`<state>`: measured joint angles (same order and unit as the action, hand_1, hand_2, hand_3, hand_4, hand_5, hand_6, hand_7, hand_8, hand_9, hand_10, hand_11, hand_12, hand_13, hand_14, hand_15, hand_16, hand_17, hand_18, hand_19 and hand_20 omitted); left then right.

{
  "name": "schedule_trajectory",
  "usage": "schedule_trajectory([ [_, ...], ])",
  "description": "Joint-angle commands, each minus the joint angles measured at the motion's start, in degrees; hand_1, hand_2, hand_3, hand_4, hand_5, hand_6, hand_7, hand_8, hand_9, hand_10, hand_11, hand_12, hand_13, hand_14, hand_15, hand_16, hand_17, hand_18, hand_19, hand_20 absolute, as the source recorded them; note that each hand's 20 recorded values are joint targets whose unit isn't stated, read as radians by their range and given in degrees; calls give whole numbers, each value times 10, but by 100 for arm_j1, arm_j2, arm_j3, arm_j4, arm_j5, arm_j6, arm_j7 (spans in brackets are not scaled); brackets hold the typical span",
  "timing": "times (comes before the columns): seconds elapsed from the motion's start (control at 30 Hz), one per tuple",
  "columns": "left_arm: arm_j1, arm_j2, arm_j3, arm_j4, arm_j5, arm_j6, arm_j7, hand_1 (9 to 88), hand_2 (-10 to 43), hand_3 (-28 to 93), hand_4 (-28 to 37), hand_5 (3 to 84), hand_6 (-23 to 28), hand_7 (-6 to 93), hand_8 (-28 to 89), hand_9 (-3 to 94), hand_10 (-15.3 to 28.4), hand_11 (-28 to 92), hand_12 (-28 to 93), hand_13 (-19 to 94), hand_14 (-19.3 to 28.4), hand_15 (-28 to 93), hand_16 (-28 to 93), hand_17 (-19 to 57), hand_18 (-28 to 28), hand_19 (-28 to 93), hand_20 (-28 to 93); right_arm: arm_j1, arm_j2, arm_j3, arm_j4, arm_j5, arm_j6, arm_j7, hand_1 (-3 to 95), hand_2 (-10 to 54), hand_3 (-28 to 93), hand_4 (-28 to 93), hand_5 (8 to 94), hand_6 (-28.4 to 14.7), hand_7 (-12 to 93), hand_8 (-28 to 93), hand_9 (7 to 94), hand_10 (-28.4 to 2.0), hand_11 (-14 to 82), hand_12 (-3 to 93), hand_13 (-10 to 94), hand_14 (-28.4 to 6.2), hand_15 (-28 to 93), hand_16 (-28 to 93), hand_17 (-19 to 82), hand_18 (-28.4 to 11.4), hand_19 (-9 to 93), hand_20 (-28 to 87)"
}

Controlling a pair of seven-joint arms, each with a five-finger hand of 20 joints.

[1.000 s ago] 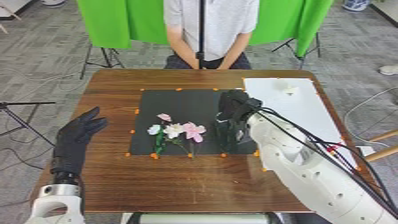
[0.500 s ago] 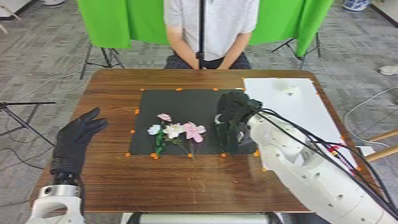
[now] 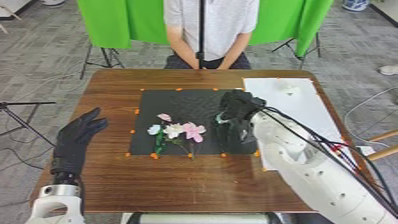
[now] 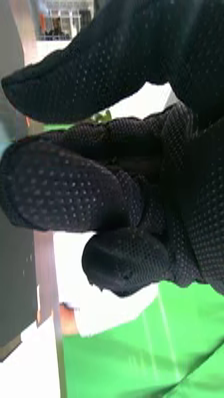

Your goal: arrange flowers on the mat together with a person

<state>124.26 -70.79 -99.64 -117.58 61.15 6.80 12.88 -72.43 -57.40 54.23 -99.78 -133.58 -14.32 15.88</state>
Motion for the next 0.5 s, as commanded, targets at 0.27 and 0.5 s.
schedule_trajectory([
  [0.27,40,-17,-12,14,14,-75,-74,233,18,656,-240,472,37,112,-61,487,154,196,130,371,183,198,4,57,130,126,152,-264,-45,937,-694,306,11,85,411,-95,665,-222,615,43,146,-115,699,-144,91,111,937,-12,458,243,616,-119,932,316],
  [0.5,43,-22,-13,12,21,-58,-64,234,19,655,-240,472,37,111,-60,487,155,195,129,372,183,199,5,57,130,126,151,-1131,-293,2563,-1356,1623,2020,-565,397,-95,662,-209,615,38,148,-113,695,-140,92,112,937,-13,456,244,616,-118,932,312],
])
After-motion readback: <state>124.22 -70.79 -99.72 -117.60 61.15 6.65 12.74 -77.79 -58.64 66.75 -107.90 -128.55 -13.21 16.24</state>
